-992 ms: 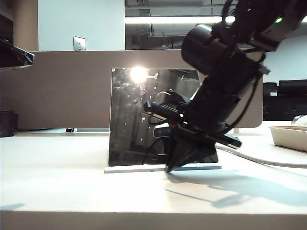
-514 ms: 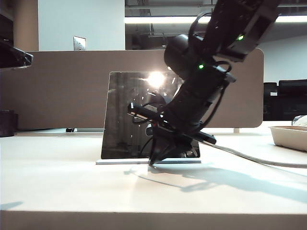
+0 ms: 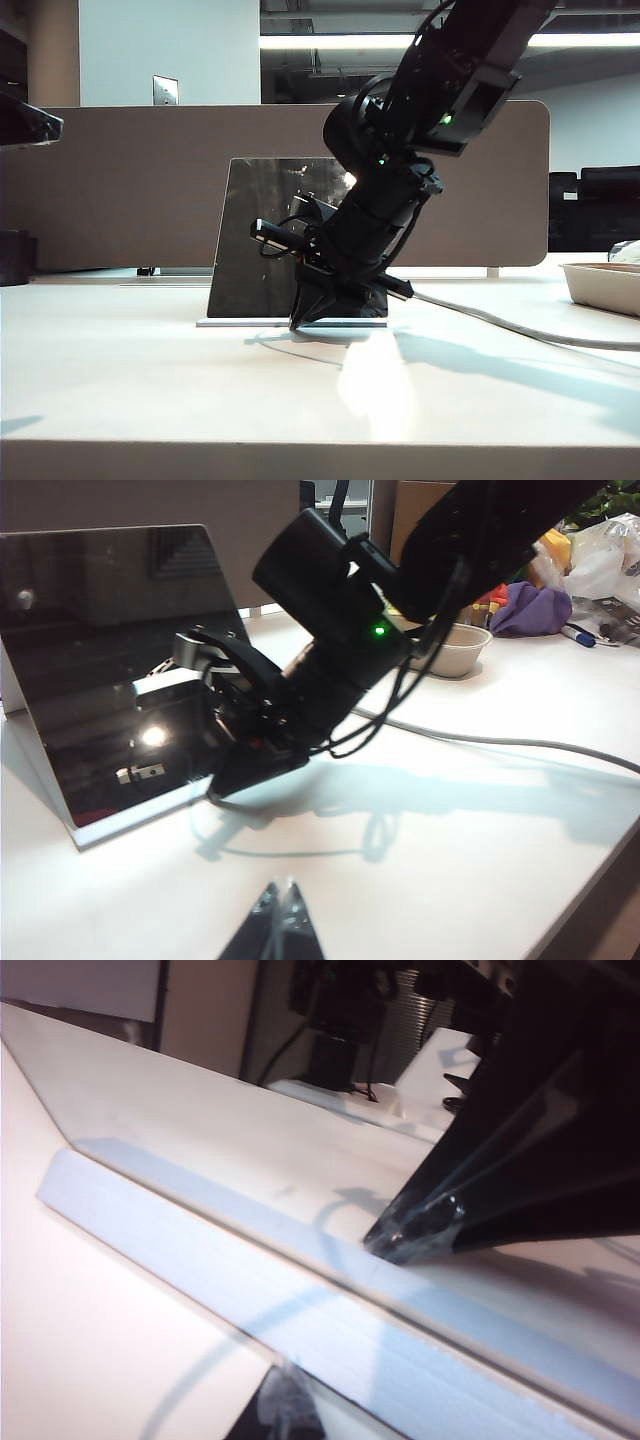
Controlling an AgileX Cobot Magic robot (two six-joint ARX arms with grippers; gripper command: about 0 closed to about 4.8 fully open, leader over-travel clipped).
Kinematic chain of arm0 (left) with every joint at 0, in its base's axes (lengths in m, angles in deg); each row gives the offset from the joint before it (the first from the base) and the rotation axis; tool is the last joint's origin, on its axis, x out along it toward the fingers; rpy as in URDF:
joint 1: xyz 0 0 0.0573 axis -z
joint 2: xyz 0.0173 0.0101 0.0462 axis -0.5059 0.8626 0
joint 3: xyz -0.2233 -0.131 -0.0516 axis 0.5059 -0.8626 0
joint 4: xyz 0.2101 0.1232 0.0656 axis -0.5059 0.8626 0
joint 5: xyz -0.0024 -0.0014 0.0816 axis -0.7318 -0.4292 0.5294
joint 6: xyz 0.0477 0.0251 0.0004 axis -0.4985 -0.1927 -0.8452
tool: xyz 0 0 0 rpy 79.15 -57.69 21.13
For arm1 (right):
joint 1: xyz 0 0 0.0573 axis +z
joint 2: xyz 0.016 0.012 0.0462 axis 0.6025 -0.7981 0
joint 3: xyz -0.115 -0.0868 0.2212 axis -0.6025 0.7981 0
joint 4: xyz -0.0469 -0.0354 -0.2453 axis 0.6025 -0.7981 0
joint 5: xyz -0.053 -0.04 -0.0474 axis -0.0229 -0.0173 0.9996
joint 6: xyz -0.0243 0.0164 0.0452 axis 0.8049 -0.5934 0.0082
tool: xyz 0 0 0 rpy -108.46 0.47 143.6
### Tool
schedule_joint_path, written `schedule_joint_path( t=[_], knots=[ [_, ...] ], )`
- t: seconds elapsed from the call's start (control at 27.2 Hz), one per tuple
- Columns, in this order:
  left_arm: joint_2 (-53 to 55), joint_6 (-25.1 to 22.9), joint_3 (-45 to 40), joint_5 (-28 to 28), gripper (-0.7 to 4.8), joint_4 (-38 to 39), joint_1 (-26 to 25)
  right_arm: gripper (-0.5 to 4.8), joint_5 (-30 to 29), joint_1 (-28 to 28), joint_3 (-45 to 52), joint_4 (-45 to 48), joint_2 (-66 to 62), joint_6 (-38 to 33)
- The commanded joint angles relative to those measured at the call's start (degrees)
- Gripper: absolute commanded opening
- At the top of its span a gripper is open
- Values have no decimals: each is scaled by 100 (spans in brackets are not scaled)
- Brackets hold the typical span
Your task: Push the base of the mirror on the table to move it forward for a short distance.
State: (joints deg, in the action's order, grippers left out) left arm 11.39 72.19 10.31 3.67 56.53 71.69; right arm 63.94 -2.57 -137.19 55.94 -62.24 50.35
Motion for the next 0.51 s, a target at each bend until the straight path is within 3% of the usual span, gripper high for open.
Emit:
schedule_joint_path(
  t=[0.04, 0.51],
  knots=[
    [4, -24, 4, -2, -1, -66, -2, -6, 297, -111, -81, -531, -282, 31],
    [4, -24, 4, -2, -1, -66, -2, -6, 192, -188, -254, -640, -306, 28]
  ],
)
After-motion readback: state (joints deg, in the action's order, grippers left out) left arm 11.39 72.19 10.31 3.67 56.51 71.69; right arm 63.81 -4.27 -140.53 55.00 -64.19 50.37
